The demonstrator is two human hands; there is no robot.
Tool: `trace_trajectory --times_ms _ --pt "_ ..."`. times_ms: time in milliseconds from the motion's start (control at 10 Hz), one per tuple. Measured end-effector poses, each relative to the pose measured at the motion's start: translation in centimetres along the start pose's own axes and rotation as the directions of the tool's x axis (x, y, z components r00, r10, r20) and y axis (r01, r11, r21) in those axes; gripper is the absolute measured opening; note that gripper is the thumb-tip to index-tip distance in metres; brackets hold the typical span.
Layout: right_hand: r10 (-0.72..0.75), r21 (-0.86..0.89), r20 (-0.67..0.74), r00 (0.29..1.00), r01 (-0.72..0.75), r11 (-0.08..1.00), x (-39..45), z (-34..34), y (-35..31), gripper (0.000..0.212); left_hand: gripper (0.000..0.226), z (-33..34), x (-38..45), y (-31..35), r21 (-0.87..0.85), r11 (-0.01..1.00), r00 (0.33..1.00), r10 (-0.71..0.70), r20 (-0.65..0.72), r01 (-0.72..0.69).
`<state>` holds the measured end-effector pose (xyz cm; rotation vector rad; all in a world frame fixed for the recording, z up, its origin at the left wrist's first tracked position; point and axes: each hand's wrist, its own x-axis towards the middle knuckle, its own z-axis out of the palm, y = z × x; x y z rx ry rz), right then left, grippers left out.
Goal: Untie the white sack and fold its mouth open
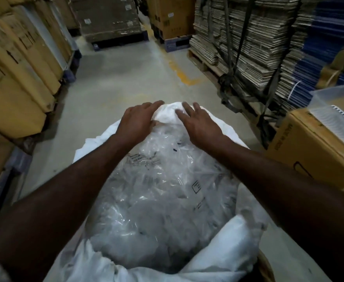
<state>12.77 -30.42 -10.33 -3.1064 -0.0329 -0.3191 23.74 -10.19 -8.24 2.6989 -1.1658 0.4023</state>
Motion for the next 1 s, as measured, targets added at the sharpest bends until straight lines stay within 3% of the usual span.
trace_trajectory --times_ms 100,200,300,400,500,600,700,800,1000 --pt "0.035 -0.116 0.022 0.999 -0.032 0.993 2.0 1.4 0.4 0.073 0.049 0.6 2.4 -0.6 0.0 0.995 0.993 -0.096 0.074 0.096" --pt "0.059 -0.116 -0.062 0.996 -0.066 0.991 3.7 2.4 1.6 0.059 0.031 1.2 5.1 -1.7 -0.294 0.923 0.967 -0.219 0.132 0.249" --pt "0.108 0.088 -0.106 0.988 -0.099 0.991 5.8 2.5 2.7 0.037 0.02 1.6 7.5 -3.8 -0.574 0.739 0.936 -0.277 0.219 0.353" --pt "0.24 0.471 0.016 0.971 -0.219 0.855 8.6 1.7 3.3 0.037 0.028 1.4 8.8 -6.4 -0.79 0.297 0.843 -0.222 0.49 0.537" --pt "0.339 0.685 0.147 0.929 -0.343 0.643 10.1 2.4 4.4 0.029 0.015 3.2 9.3 -6.8 -0.726 0.481 0.871 -0.277 0.407 0.492" --pt "0.348 0.485 0.241 0.906 -0.423 0.765 10.1 4.0 4.5 0.043 0.012 5.1 7.8 -4.7 -0.315 0.918 0.97 -0.223 0.096 0.242" --pt "0.193 0.12 0.155 0.969 -0.212 0.97 8.5 5.3 5.0 0.061 0.03 6.2 5.3 -4.8 0.049 0.988 0.987 0.146 -0.059 -0.143" --pt "0.145 0.009 0.043 0.988 -0.146 0.989 6.7 4.8 4.5 0.064 0.049 4.8 2.8 -5.9 0.075 0.965 0.966 0.246 0.075 -0.251" --pt "0.134 0.24 0.057 0.989 -0.144 0.96 3.5 -1.5 1.5 0.062 0.065 -3.3 -0.7 -4.4 -0.031 0.988 0.987 0.15 0.048 -0.149"
